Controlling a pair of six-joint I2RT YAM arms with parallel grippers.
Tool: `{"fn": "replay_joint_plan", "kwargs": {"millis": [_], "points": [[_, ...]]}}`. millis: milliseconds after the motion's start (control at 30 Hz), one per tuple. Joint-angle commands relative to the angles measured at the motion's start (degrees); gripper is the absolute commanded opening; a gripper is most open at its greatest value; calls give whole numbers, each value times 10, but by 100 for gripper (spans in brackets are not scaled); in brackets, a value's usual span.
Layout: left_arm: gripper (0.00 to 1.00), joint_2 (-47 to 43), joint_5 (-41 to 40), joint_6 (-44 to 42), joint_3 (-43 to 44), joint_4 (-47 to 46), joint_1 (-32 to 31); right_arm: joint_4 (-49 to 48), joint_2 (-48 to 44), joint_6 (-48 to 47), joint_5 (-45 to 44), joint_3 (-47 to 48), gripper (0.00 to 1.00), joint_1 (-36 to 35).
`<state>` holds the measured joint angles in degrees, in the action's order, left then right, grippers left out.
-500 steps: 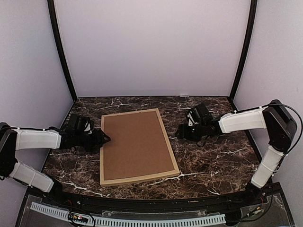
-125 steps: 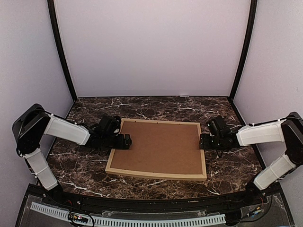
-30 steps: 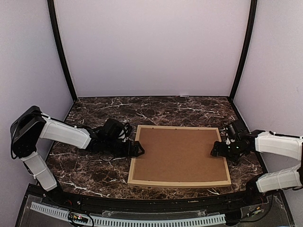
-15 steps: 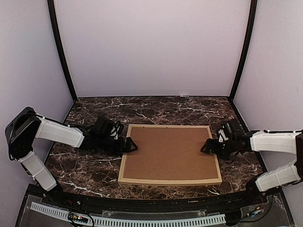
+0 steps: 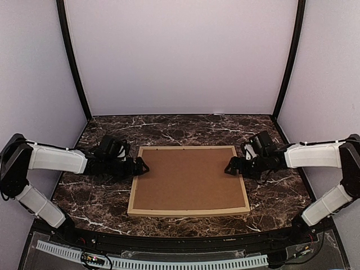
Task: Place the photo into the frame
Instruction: Place the photo frame at the center of the board.
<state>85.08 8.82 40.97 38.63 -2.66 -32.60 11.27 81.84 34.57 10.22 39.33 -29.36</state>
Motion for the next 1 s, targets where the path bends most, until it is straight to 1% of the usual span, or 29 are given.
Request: {"fn": "replay_joint_plan", "kwargs": {"millis": [0, 167, 333, 500, 700, 833, 967], "points": [[99, -44, -19, -22, -2, 44, 40, 39, -27, -32, -40, 29, 95, 12], [99, -57, -5, -60, 27, 84, 69, 81, -53, -40, -53, 21, 95, 39], [99, -59, 44, -76, 37, 95, 103, 124, -64, -38, -74, 9, 94, 49], [99, -50, 81, -86, 39, 88, 107, 150, -72, -41, -74, -2, 92, 49], [99, -31, 112, -84, 35, 69, 107, 151, -98, -38, -67, -27, 92, 32], [99, -26, 128, -79, 29, 55, 107, 156, -116, -30, -85, -42, 92, 29], [99, -25, 141, -74, 17, 43, 107, 166, -114, -19, -106, -44, 91, 30]]}}
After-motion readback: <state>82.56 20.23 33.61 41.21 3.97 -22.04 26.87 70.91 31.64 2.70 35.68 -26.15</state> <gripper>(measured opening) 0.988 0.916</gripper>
